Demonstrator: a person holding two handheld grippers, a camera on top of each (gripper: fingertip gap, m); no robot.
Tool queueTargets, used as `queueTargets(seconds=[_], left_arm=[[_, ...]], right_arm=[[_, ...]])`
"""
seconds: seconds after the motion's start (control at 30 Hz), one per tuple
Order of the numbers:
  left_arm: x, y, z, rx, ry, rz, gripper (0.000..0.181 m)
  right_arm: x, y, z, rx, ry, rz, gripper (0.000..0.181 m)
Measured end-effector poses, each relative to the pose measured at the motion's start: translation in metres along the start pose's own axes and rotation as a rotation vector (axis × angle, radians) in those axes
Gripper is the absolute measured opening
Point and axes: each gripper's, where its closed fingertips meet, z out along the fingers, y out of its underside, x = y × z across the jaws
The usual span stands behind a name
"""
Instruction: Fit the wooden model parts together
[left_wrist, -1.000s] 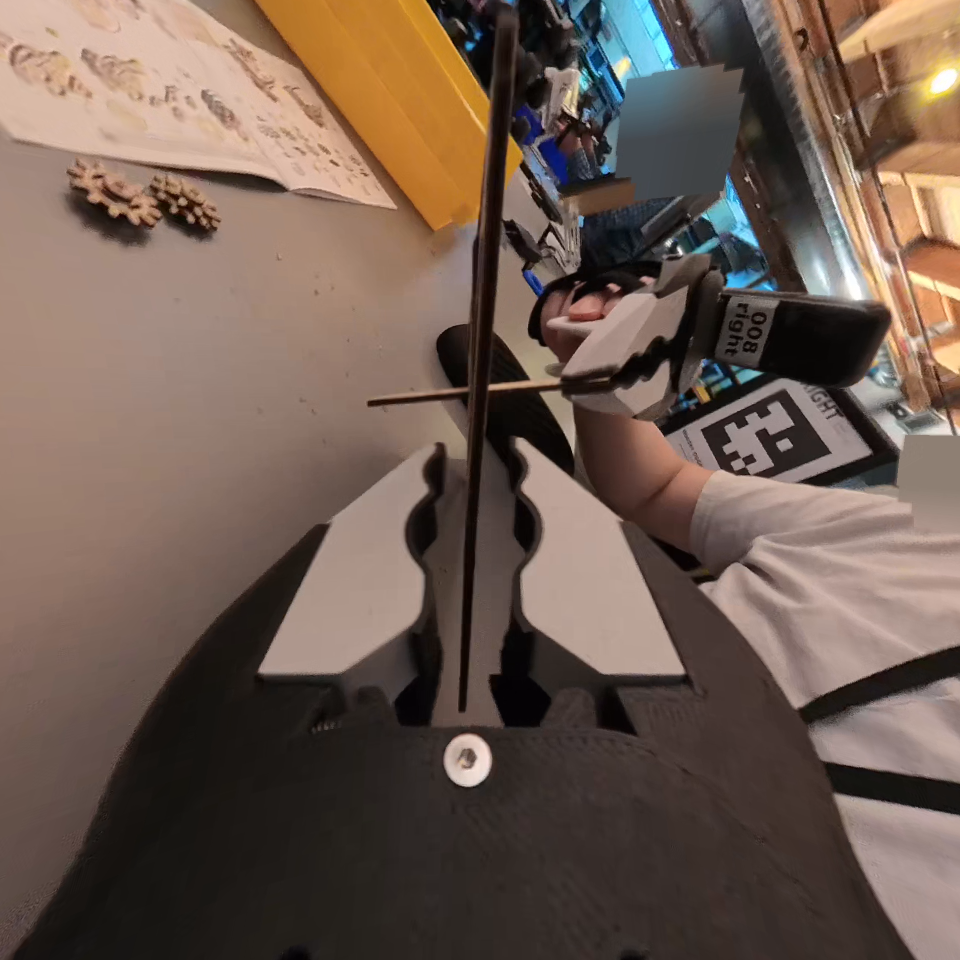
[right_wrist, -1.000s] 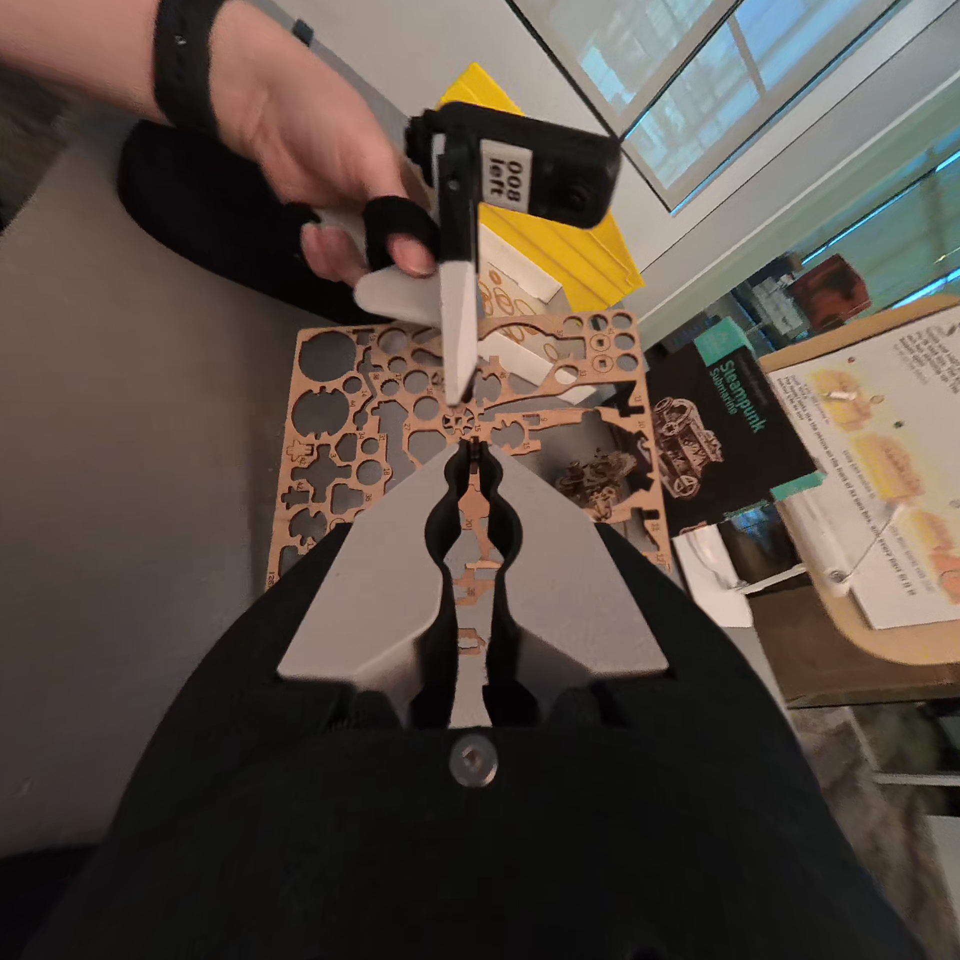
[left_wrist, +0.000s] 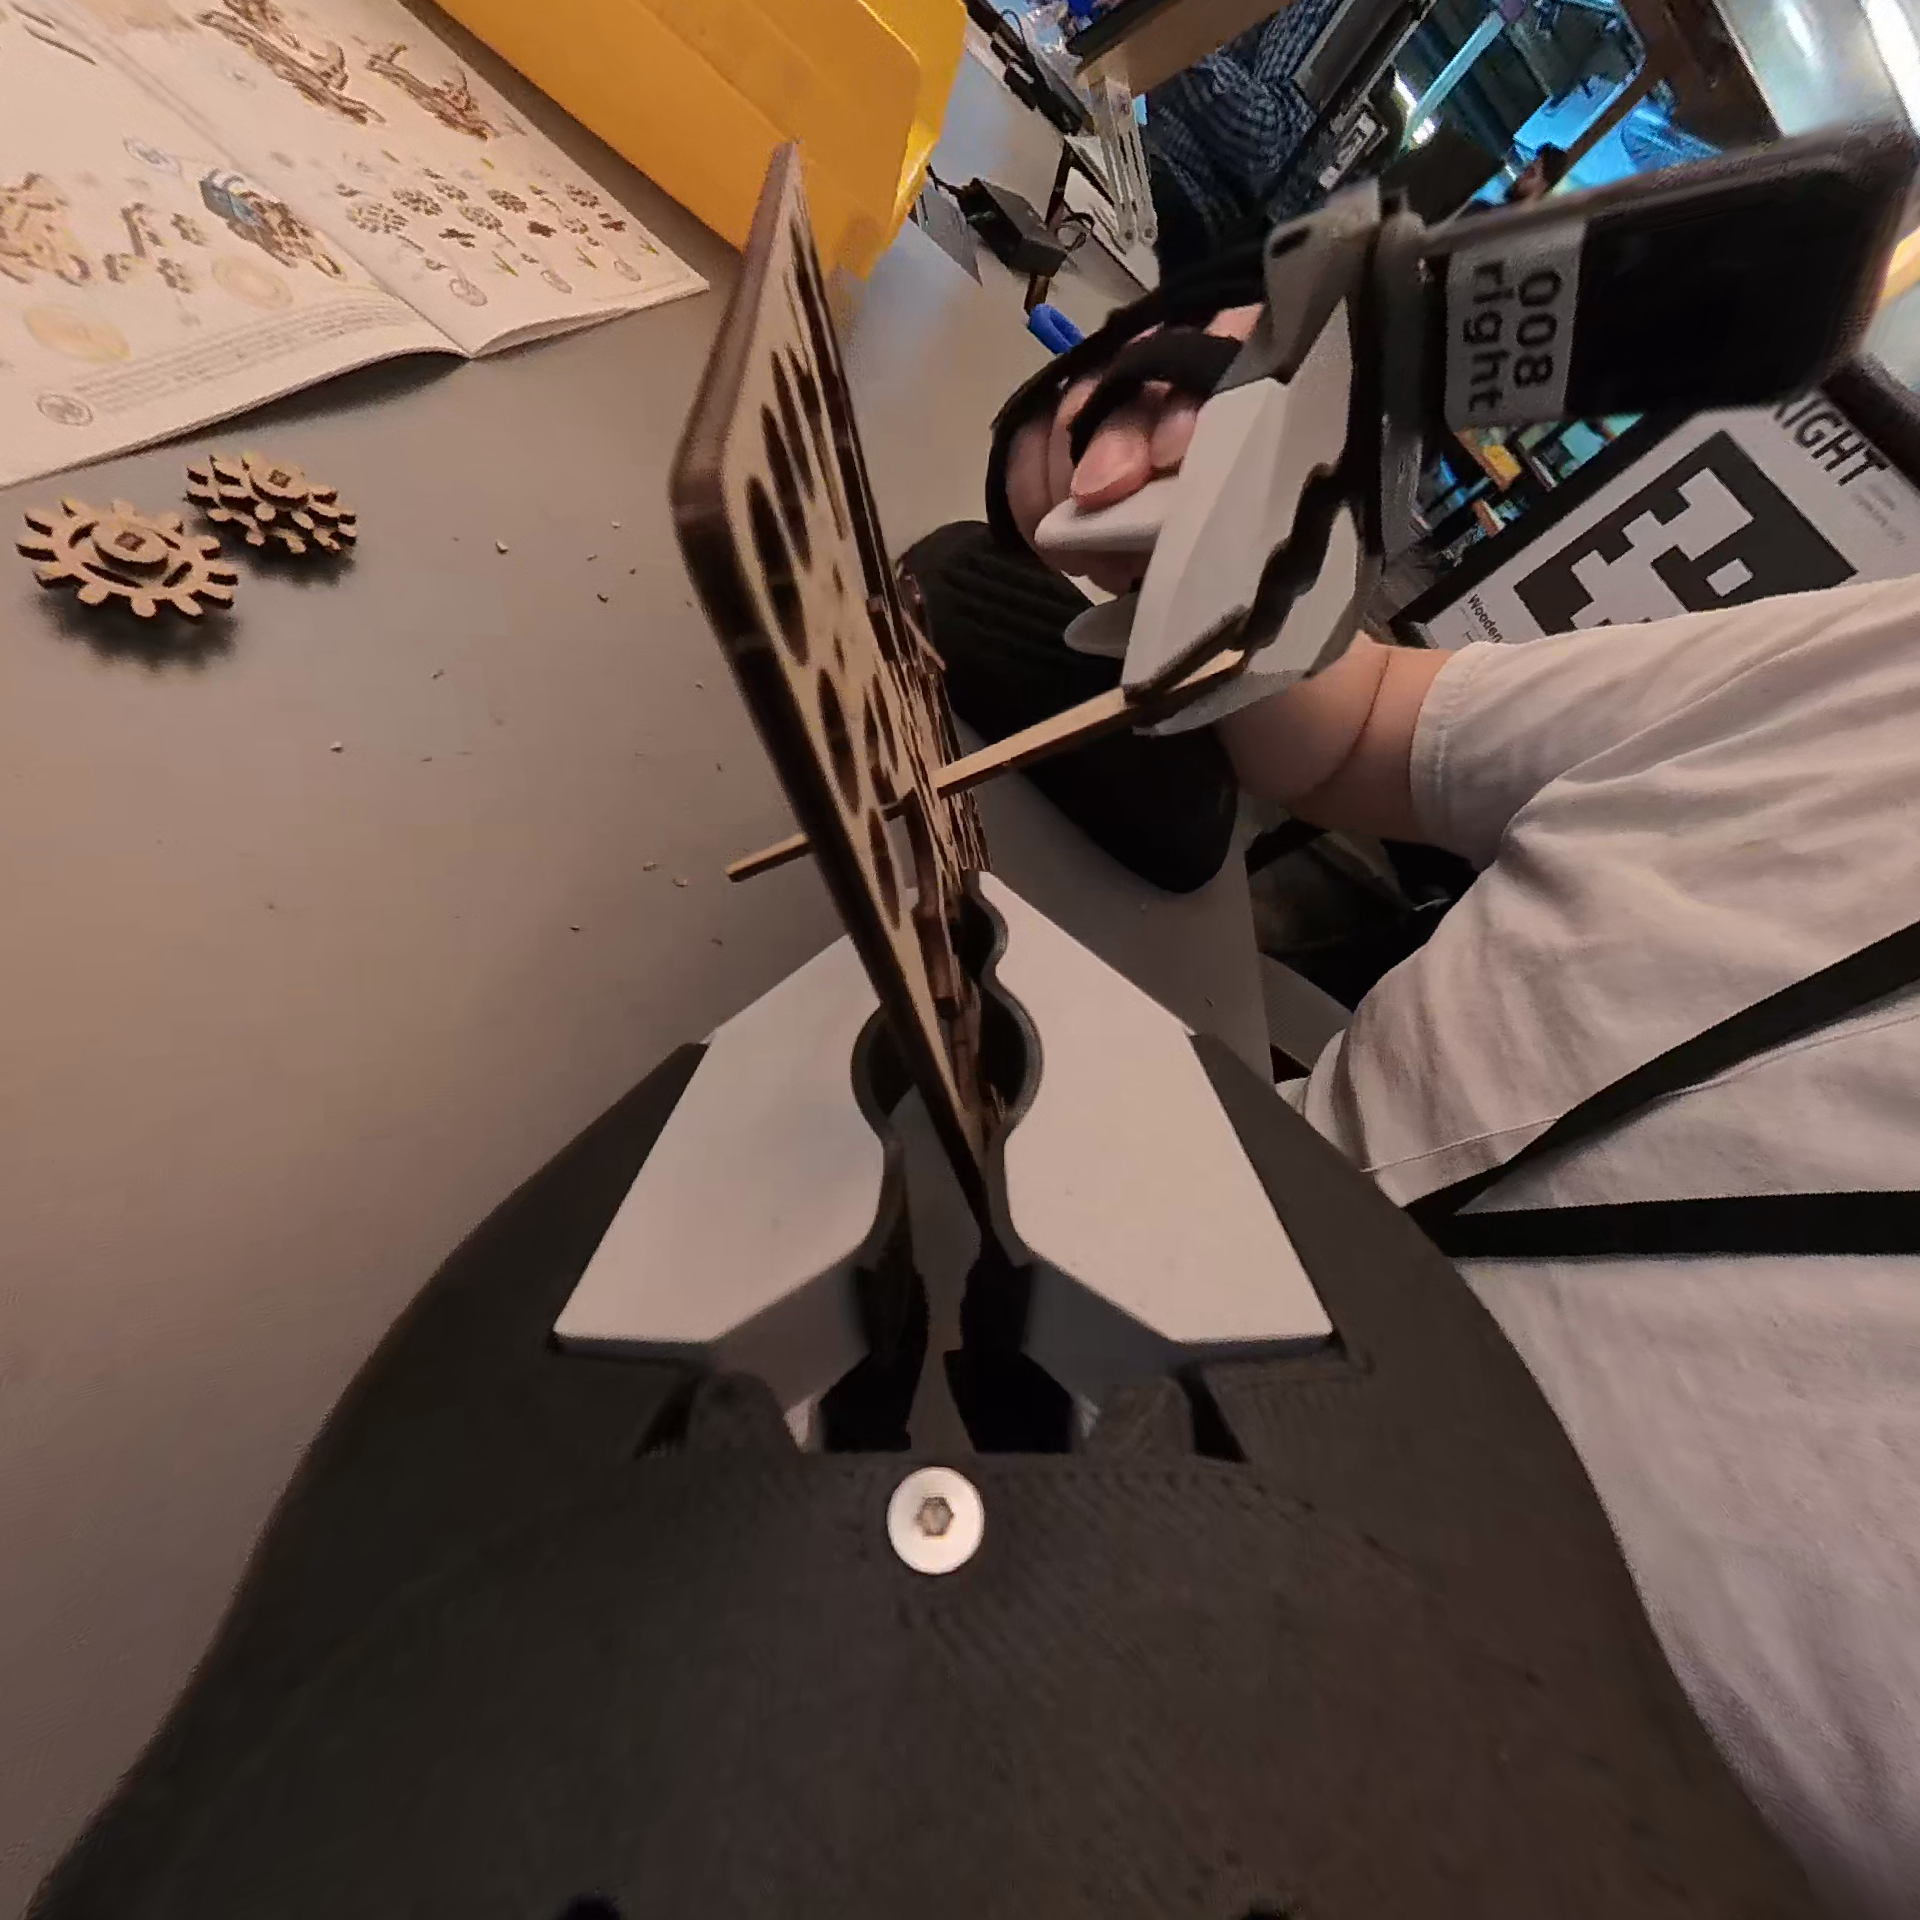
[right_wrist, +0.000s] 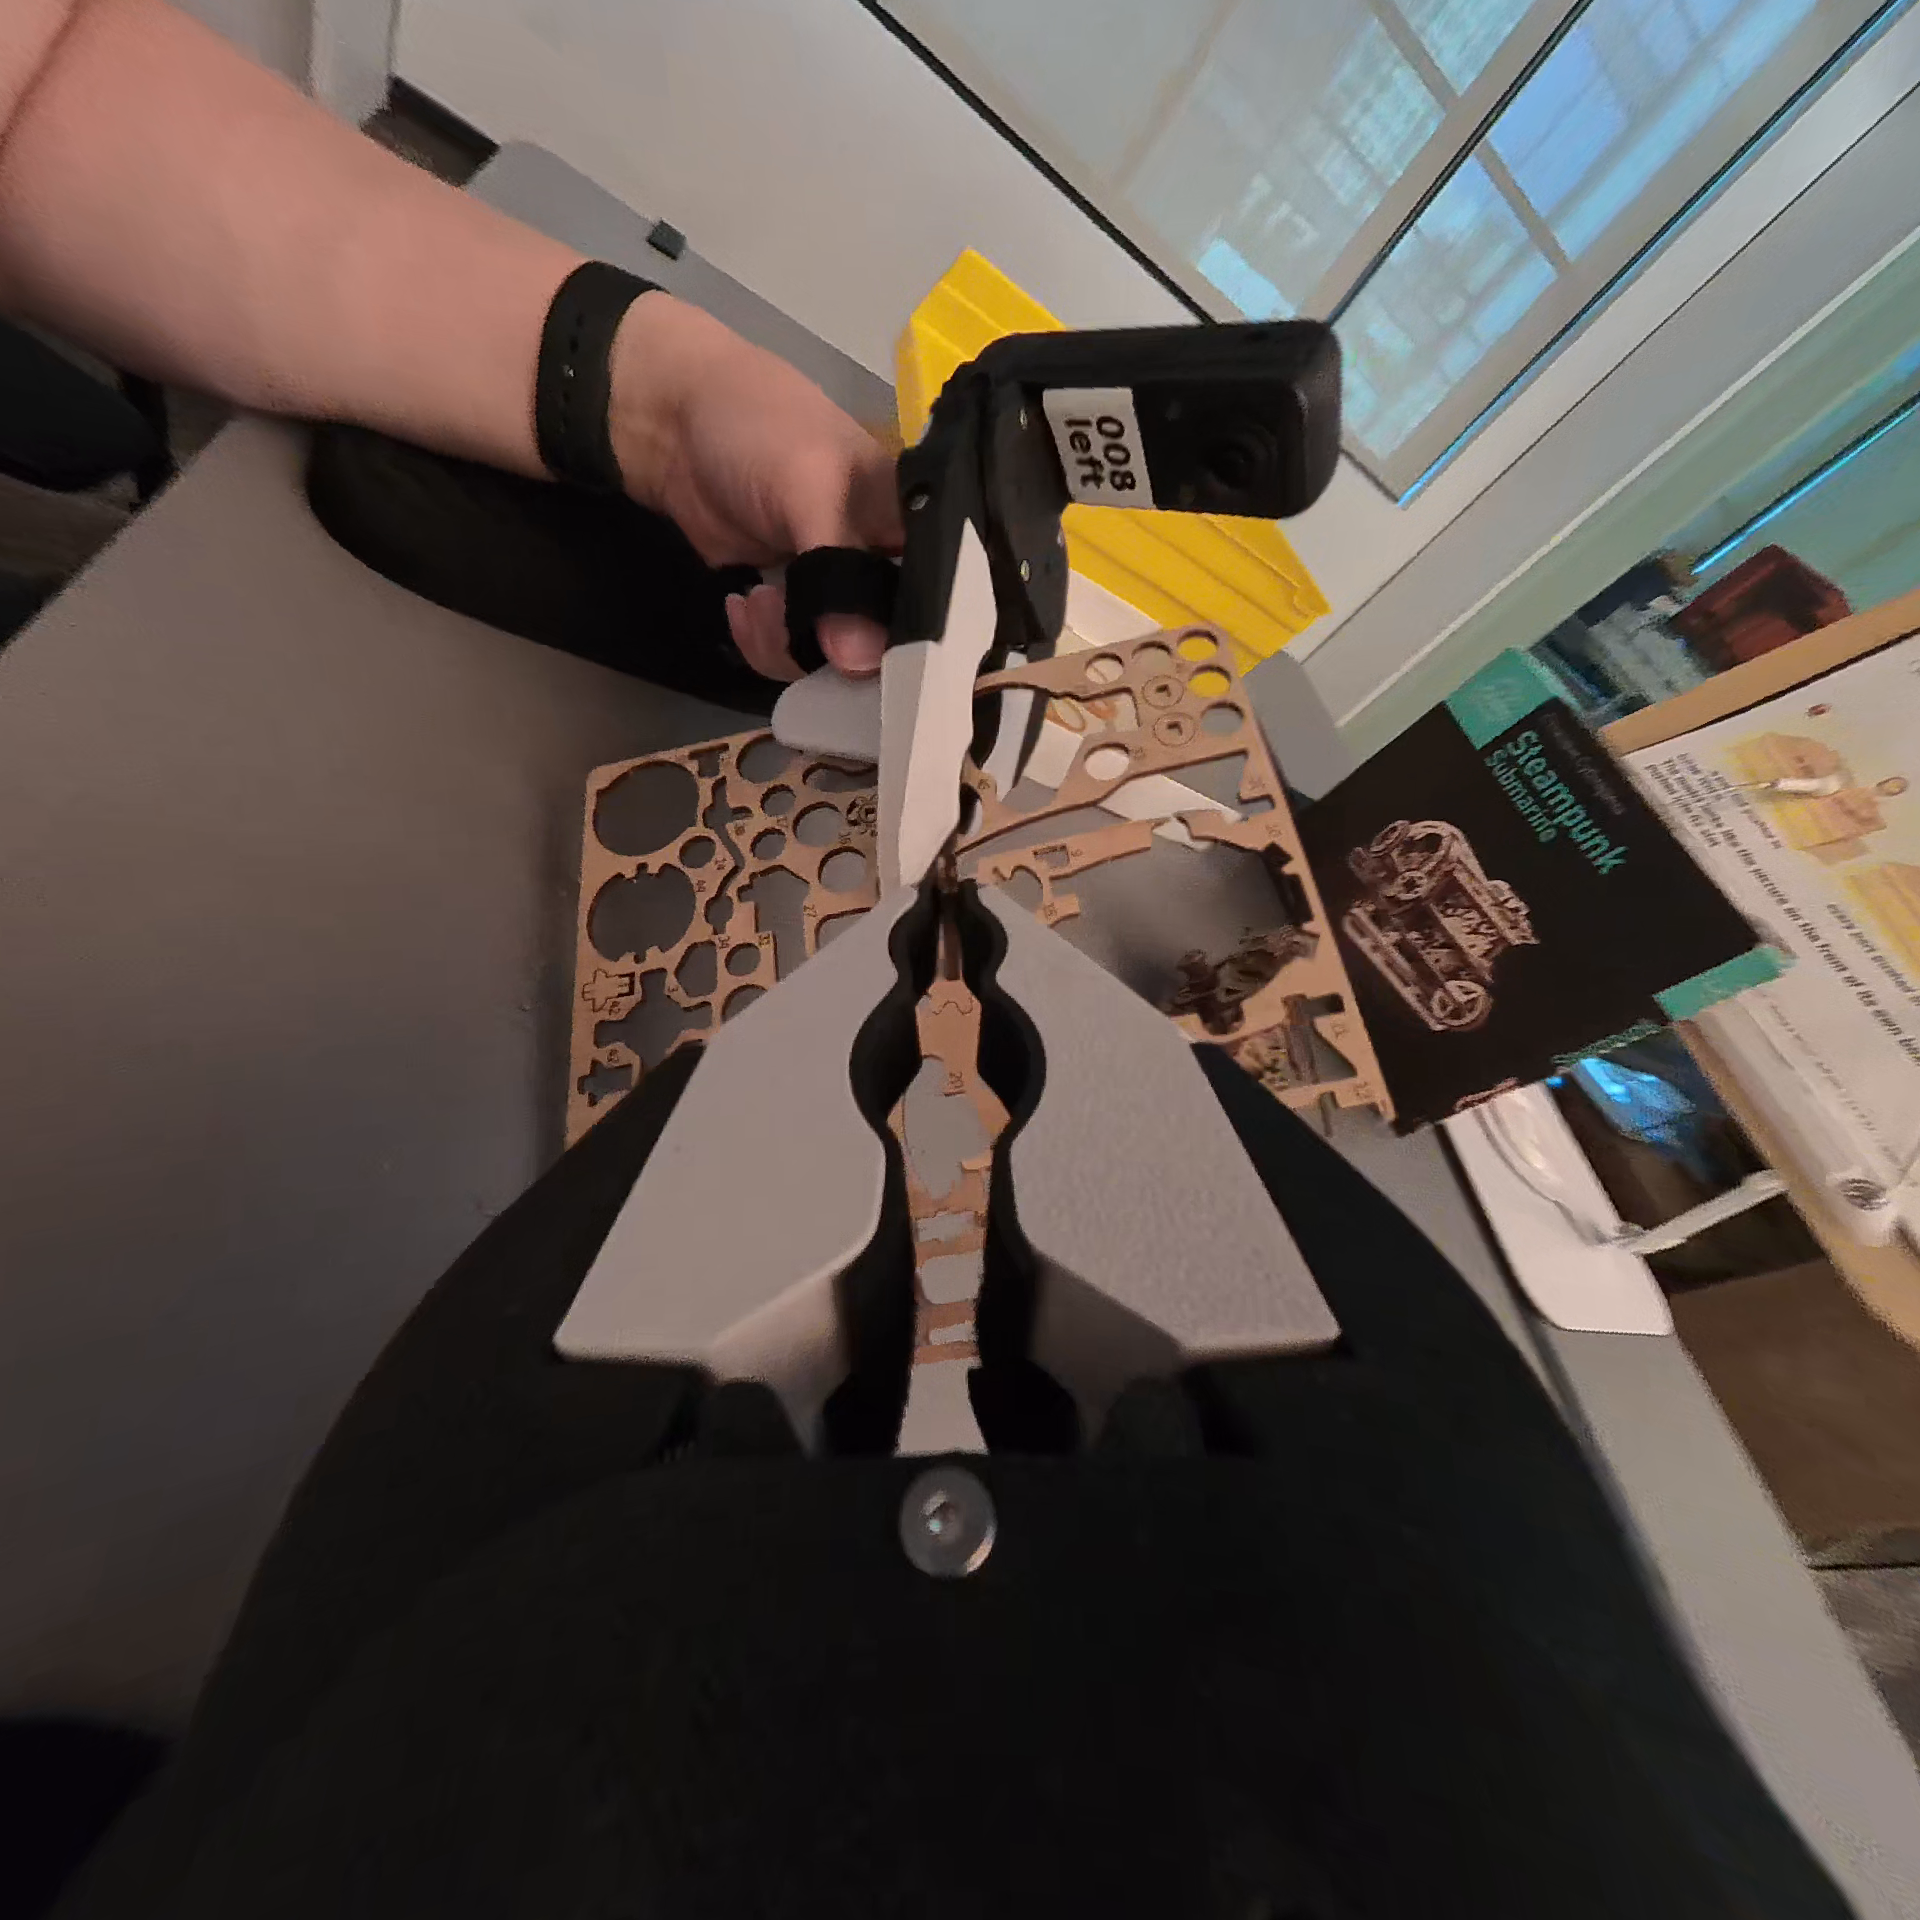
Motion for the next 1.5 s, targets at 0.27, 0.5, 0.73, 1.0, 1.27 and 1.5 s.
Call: queueTargets(seconds=[0.27, 0.5, 0.73, 1.0, 1.27, 1.5], left_arm=[[-0.003, 0.001, 0.001, 0.005, 0.0, -0.036, 0.001], [-0.011, 0.007, 0.006, -0.02, -0.047, -0.081, 0.002], [-0.002, 0.004, 0.006, 0.001, 0.012, -0.087, 0.001], [-0.005, 0.003, 0.003, 0.026, 0.05, -0.157, 0.001], [-0.016, 0.006, 0.002, 0.029, 0.012, -0.213, 0.001], [-0.007, 0.003, 0.002, 0.016, 0.012, -0.11, 0.001]], right_arm=[[-0.002, 0.008, -0.003, 0.031, -0.033, 0.104, 0.003], [-0.007, 0.006, 0.023, -0.15, -0.018, -0.085, 0.003], [0.001, 0.003, 0.011, -0.047, -0.121, 0.067, 0.003], [-0.005, 0.013, -0.001, -0.013, -0.088, -0.007, 0.003], [-0.014, 0.02, 0.008, -0.126, 0.02, -0.315, 0.003], [-0.002, 0.018, 0.003, -0.074, -0.044, -0.101, 0.003]])
